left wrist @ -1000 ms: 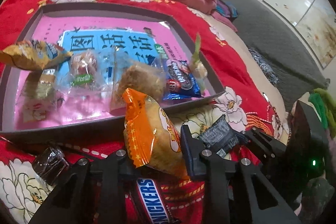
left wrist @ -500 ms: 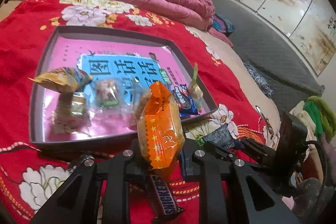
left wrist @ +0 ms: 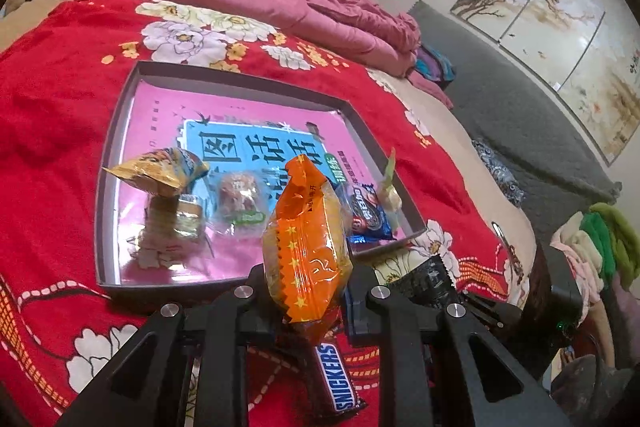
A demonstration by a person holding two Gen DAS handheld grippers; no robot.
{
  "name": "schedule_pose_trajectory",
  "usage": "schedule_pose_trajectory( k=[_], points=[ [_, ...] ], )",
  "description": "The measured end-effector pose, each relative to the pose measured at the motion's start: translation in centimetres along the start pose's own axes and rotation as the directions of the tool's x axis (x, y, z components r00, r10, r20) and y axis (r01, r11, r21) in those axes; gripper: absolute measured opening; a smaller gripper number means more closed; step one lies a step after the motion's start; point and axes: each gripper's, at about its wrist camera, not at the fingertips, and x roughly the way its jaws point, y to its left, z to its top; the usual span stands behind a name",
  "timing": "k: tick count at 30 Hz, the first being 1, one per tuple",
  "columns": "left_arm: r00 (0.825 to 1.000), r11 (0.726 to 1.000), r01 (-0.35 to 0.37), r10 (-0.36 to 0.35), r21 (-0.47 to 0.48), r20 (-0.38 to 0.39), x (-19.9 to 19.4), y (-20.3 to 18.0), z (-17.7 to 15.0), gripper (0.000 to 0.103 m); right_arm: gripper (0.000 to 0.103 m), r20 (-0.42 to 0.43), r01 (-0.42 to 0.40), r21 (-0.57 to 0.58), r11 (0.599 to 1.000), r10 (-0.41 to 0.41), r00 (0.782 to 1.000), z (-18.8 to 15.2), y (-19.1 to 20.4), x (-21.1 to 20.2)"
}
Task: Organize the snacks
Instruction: 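Grasp the orange chip bag with the left tool while the right tool grasps the black pea packet, then lift both held bags and carry them over the tray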
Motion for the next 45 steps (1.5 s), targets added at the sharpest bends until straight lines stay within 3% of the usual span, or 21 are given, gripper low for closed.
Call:
schedule_pose_trajectory(
  k=[8,19,33,45],
  points=[
    [0.998,0.999,0.000,0.002,-0.039,0.056,-1.3,1.4,1.0,0.023,0.025,0.061,-0.059,0.117,0.991,0.052,0.997,0.7,-2.0,-1.5],
    [0.992,0.993,-0.029,0.042,-0.112,0.123,-2.7,4.4,2.6,0.023,0.023,0.115,-0.080,0.167,0.983,0.061,0.991,2.1,-3.0,-2.6],
    [0.991,0.993,-0.066,0.076,-0.093,0.114,-1.5,4.6,2.6,0.023,0.023,0.187,-0.079,0.232,0.969,0.035,0.982,4.5,-4.7,-3.2],
    [0.990,0.994,-0.092,0.098,-0.066,0.096,-0.4,4.3,2.4,0.024,0.023,0.178,-0.031,0.228,0.973,-0.011,0.984,6.1,-5.1,-1.6]
  ],
)
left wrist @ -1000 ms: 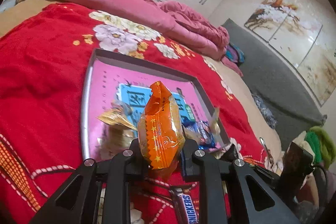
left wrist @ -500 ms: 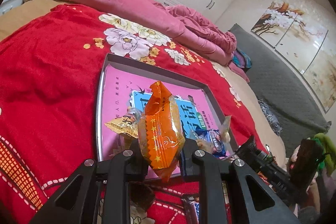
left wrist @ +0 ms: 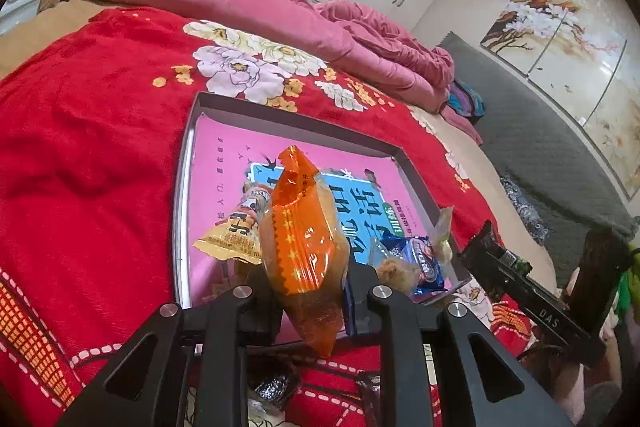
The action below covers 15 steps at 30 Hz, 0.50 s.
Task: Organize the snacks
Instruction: 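Lift both held bags and carry them over the tray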
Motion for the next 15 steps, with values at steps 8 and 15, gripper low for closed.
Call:
schedule_pose_trajectory(
  k=[8,15],
  points=[
    [1.000,1.000,-0.010,0.010,0.005,-0.002,0.7,0.1,0.1,0.024,0.023,-0.017,0.019,-0.052,0.998,-0.020,1.000,0.3,1.2,1.8],
    [1.000,1.000,-0.010,0.010,0.010,-0.001,1.0,0.1,0.3,0.024,0.023,-0.021,0.040,-0.072,0.997,-0.041,0.999,0.6,1.8,3.2]
  ],
)
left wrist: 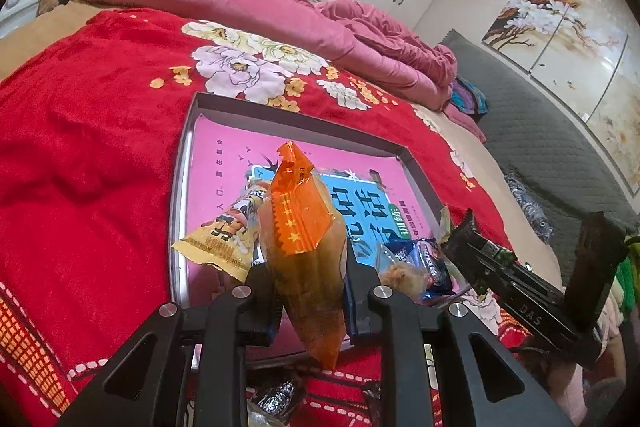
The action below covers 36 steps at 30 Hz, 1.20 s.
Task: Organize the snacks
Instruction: 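Lift both held bags and carry them over the tray, then lower both bags into the tray and open both tools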
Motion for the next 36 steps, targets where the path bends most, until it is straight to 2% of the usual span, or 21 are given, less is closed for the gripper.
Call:
schedule_pose_trajectory(
  k=[7,13,25,32,36],
  points=[
    [1.000,1.000,-0.003,0.003,-0.001,0.001,0.2,0.0,0.0,0.024,0.023,-0.004,0.044,-0.040,0.998,-0.044,0.999,0.4,0.7,1.1],
    [1.000,1.000,-0.006,0.006,0.001,0.002,0.4,0.0,0.1,0.024,0.024,-0.013,0.045,-0.077,0.996,-0.046,0.999,0.1,1.7,1.6],
    [1.000,1.000,-0.012,0.012,-0.003,0.005,0.8,0.3,0.4,0.024,0.024,-0.039,-0.037,-0.059,0.998,0.035,0.999,-0.5,2.1,1.8],
    [1.000,1.000,-0.019,0.019,-0.010,0.010,0.7,0.5,0.5,0.024,0.036,-0.054,-0.083,-0.041,0.996,0.080,0.995,-0.6,2.4,1.7],
    [1.000,1.000,-0.020,0.020,-0.017,0.012,0.6,0.7,0.6,0.024,0.039,-0.058,-0.089,-0.037,0.995,0.086,0.995,-0.8,2.6,1.5]
  ],
)
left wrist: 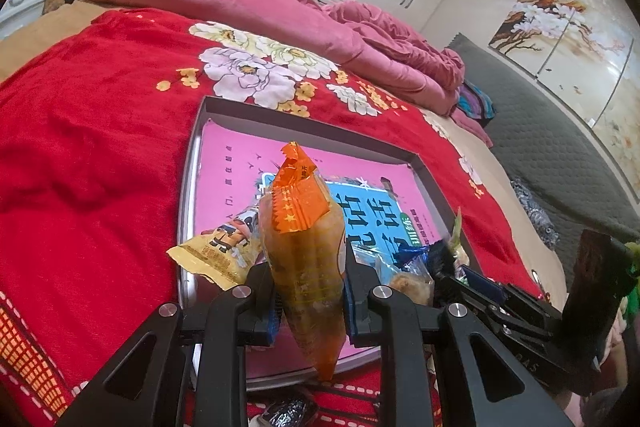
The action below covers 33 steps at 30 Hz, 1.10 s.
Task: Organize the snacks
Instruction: 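Lower both bags into the tray and open both tools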
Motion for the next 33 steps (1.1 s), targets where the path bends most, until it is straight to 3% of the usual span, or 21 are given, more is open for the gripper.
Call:
schedule_pose_trajectory(
  k=[12,14,19,23,30,33],
  points=[
    [1.000,1.000,0.000,0.000,-0.013,0.014,-0.4,0.2,0.0,0.027,0.047,0.024,-0.014,0.048,0.999,0.013,1.000,-0.3,-0.6,-1.9],
    [1.000,1.000,-0.002,0.002,-0.010,0.021,-0.6,0.1,0.1,0.034,0.050,0.029,-0.015,0.049,0.999,0.014,0.999,-0.4,-0.5,-2.3],
    [1.000,1.000,-0.002,0.003,-0.008,0.025,-0.7,0.0,0.2,0.038,0.053,0.036,-0.019,0.052,0.998,0.017,0.999,-0.5,-0.3,-3.0],
    [0.999,1.000,-0.009,0.009,-0.010,0.037,-1.0,0.0,0.2,0.049,0.053,0.038,-0.020,0.060,0.998,0.018,0.999,-0.6,-0.4,-3.3],
    [0.998,1.000,-0.022,0.022,-0.002,0.052,-1.5,-0.1,0.4,0.055,0.054,0.035,-0.021,0.066,0.998,0.019,0.999,-0.7,-0.3,-3.5],
    [0.997,1.000,-0.030,0.029,0.004,0.066,-2.0,-0.2,0.5,0.064,0.055,0.038,-0.022,0.066,0.998,0.020,0.999,-0.7,-0.3,-3.6]
  ],
)
